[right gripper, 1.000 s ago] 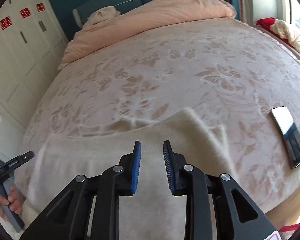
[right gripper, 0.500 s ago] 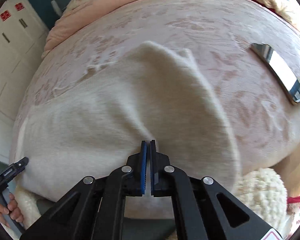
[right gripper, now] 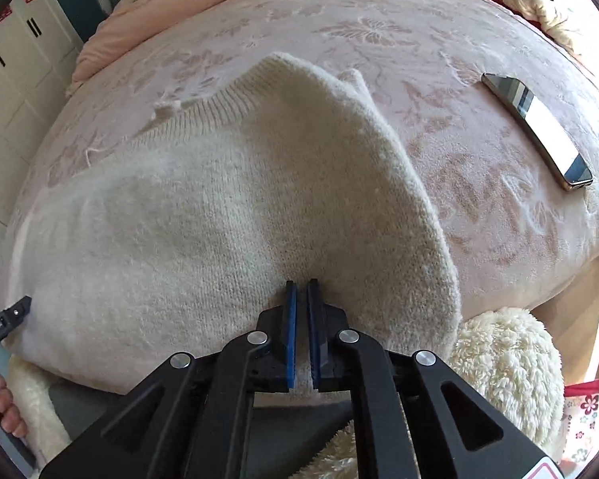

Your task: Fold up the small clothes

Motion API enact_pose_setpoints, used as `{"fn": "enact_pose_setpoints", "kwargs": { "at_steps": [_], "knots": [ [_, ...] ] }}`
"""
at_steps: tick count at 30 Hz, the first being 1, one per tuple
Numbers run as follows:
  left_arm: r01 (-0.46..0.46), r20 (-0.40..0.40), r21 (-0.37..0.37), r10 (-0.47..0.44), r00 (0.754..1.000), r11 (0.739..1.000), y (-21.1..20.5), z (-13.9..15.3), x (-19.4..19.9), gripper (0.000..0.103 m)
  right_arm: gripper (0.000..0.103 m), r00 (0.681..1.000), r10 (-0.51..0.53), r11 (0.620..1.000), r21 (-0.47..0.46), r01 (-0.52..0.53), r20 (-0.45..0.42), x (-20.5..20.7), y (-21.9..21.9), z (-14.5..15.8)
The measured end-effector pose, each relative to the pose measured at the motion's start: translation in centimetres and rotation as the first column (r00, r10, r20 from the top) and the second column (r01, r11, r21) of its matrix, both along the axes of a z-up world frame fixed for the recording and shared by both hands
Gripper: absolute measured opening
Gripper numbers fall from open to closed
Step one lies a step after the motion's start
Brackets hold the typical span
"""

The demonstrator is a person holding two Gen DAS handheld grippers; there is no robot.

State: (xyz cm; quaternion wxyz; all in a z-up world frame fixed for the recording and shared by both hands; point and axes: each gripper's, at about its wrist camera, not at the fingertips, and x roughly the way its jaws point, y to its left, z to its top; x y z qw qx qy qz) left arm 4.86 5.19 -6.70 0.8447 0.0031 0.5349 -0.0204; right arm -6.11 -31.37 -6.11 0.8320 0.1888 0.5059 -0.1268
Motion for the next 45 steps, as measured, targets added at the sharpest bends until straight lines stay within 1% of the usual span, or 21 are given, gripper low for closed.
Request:
{"fn": "enact_pose_setpoints", "kwargs": {
  "at_steps": [2, 4, 7, 8, 10, 13, 15, 16, 17, 19, 21, 24, 26, 30, 33, 35, 39, 42, 43, 44, 45],
  "knots": [
    [0.005, -0.001, 0.003, -0.005, 1.000, 1.000, 0.1, 0.1, -0.2, 0.054, 0.010, 0.999, 0.025, 0.999, 0.028, -0.026, 0.039, 0.0, 1.0, 1.3],
    [0.006, -0.001, 0.002, -0.006, 1.000, 1.000, 0.1, 0.0, -0.4, 0.055, 0.010, 0.997, 0.071, 0.997, -0.004, -0.071, 0.036, 0.4, 2.6, 1.4],
    [0.001, -0.002, -0.001, -0.001, 1.000, 1.000, 0.1, -0.1, -0.5, 0.055, 0.010, 0.989, 0.126, 0.990, -0.049, -0.130, -0.072, 1.8, 4.2, -2.1],
    [0.001, -0.001, 0.000, -0.001, 1.000, 1.000, 0.1, 0.0, -0.5, 0.055, 0.010, 0.990, 0.124, 0.989, -0.072, -0.128, -0.066, 1.8, 4.5, -2.1],
    [0.005, -0.006, -0.003, -0.005, 1.000, 1.000, 0.2, 0.1, -0.7, 0.055, 0.012, 0.990, 0.121, 0.987, -0.093, -0.127, -0.071, 2.0, 5.1, -0.6],
    [-0.010, 0.003, -0.030, 0.010, 1.000, 1.000, 1.4, 1.1, -1.4, 0.053, 0.012, 0.986, 0.160, 0.987, 0.002, -0.161, 0.034, 2.5, 6.2, 2.8],
    [-0.059, 0.030, -0.092, 0.062, 0.998, 0.994, 3.4, 2.1, -2.1, 0.060, 0.012, 0.976, 0.202, 0.979, 0.013, -0.204, 0.078, 3.7, 8.0, 4.6],
    [-0.094, 0.032, -0.123, 0.099, 0.995, 0.988, 4.6, 2.4, -2.3, 0.068, 0.012, 0.969, 0.228, 0.973, 0.027, -0.231, 0.092, 4.5, 8.9, 5.0],
    [-0.137, 0.023, -0.152, 0.142, 0.990, 0.979, 5.7, 2.3, -2.5, 0.071, 0.012, 0.964, 0.246, 0.967, 0.045, -0.251, 0.099, 5.6, 9.9, 5.2],
    [-0.215, -0.010, -0.243, 0.219, 0.976, 0.946, 8.0, 1.7, -2.7, 0.071, 0.012, 0.953, 0.284, 0.954, 0.067, -0.292, 0.103, 7.9, 12.1, 4.9],
    [-0.280, -0.058, -0.302, 0.276, 0.959, 0.911, 9.6, 0.6, -2.5, 0.072, 0.012, 0.943, 0.323, 0.944, 0.040, -0.327, 0.085, 10.0, 14.3, 4.3],
    [-0.308, -0.068, -0.359, 0.305, 0.950, 0.881, 10.6, -0.2, -2.5, 0.072, 0.012, 0.933, 0.358, 0.932, 0.058, -0.359, 0.029, 12.9, 16.8, 2.2],
    [-0.318, -0.065, -0.404, 0.320, 0.945, 0.858, 11.0, -0.4, -2.5, 0.078, 0.012, 0.929, 0.366, 0.930, 0.061, -0.363, -0.054, 14.4, 17.6, -0.6],
    [-0.348, -0.057, -0.471, 0.366, 0.929, 0.811, 12.2, 0.2, -3.5, 0.079, 0.010, 0.929, 0.367, 0.930, 0.041, -0.365, -0.046, 14.4, 18.0, -2.1],
    [-0.396, -0.059, -0.471, 0.420, 0.906, 0.788, 13.3, 0.2, -4.3, 0.087, 0.010, 0.924, 0.380, 0.925, 0.038, -0.378, -0.054, 14.5, 18.1, -2.2],
    [-0.418, -0.107, -0.466, 0.420, 0.901, 0.780, 13.4, -1.0, -3.8, 0.087, 0.010, 0.921, 0.385, 0.923, 0.035, -0.384, -0.053, 14.6, 18.1, -2.4],
    [-0.387, -0.122, -0.435, 0.373, 0.920, 0.813, 12.1, -2.2, -2.3, 0.086, 0.010, 0.918, 0.393, 0.920, 0.016, -0.393, -0.056, 14.6, 18.4, -2.5],
    [-0.404, -0.141, -0.432, 0.383, 0.913, 0.806, 11.8, -2.8, -1.8, 0.063, 0.010, 0.914, 0.402, 0.915, -0.003, -0.403, -0.058, 14.7, 18.6, -2.6],
    [-0.380, -0.130, -0.457, 0.362, 0.923, 0.804, 11.8, -2.4, -1.7, 0.039, 0.010, 0.913, 0.404, 0.914, -0.006, -0.405, -0.057, 14.7, 18.6, -2.6],
    [-0.362, -0.127, -0.464, 0.344, 0.930, 0.809, 11.7, -2.0, -1.7, 0.030, 0.010, 0.913, 0.405, 0.914, -0.007, -0.406, -0.054, 14.6, 18.5, -2.7],
    [-0.342, -0.110, -0.474, 0.331, 0.937, 0.811, 11.6, -1.2, -1.8, 0.027, 0.010, 0.914, 0.403, 0.915, -0.003, -0.404, -0.050, 14.6, 18.4, -2.7]
  ]
}}
